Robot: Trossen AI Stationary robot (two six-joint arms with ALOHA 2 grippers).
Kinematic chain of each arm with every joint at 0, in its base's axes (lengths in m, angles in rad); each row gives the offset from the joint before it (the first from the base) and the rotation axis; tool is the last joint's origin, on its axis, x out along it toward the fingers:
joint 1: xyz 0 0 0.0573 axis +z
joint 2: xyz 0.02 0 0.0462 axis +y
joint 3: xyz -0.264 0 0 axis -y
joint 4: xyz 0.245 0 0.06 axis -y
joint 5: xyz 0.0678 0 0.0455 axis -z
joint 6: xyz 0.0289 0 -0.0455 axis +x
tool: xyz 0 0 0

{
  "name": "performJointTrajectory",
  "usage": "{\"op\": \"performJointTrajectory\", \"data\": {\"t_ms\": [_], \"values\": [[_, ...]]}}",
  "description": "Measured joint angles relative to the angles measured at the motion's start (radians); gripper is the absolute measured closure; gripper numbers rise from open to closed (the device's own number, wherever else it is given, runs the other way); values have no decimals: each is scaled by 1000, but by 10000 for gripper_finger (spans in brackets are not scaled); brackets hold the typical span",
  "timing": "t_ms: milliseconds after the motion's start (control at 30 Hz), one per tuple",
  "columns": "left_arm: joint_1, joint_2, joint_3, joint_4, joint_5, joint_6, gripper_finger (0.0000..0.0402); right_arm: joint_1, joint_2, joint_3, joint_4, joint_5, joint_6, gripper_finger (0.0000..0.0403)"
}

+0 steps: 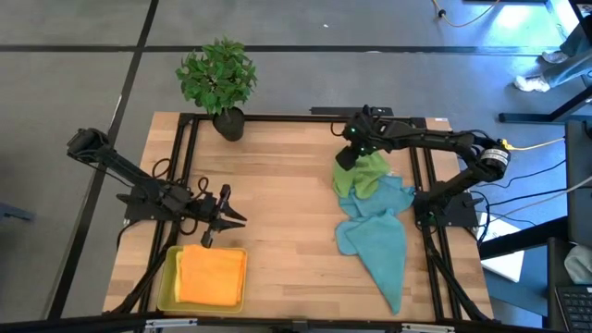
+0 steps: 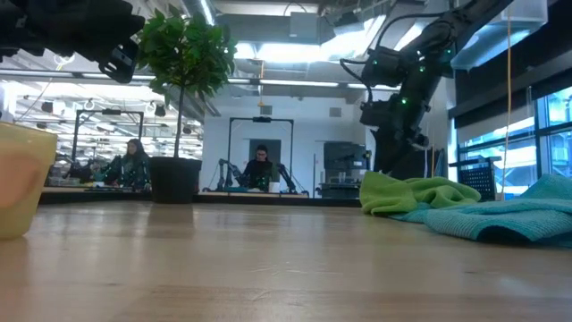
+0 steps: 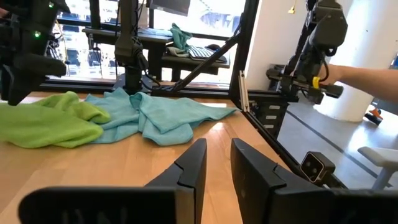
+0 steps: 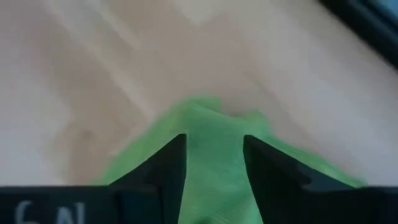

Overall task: Fold microfiber towels
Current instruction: Fold the green microfiber cloth

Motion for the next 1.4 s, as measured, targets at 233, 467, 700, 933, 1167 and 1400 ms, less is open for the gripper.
{"op": "performJointTrajectory", "data": {"t_ms": [233,467,700,933,1167,1400], "values": [[0,0,0,0,0,-2,336,-23,0,0,-141,-84,82,266],[0,1,1,-33,0,-28,335,-56,0,0,-127,-178,126,267],[0,1,1,-35,0,-29,335,-58,0,-1,-69,-187,133,267],[0,1,1,-35,0,-29,335,-80,0,-81,-37,-197,115,267],[0,1,1,-39,0,-33,335,-174,-12,-327,482,-479,191,267],[0,1,1,-41,-41,-28,335,-188,-13,-384,518,-550,184,267]]}}
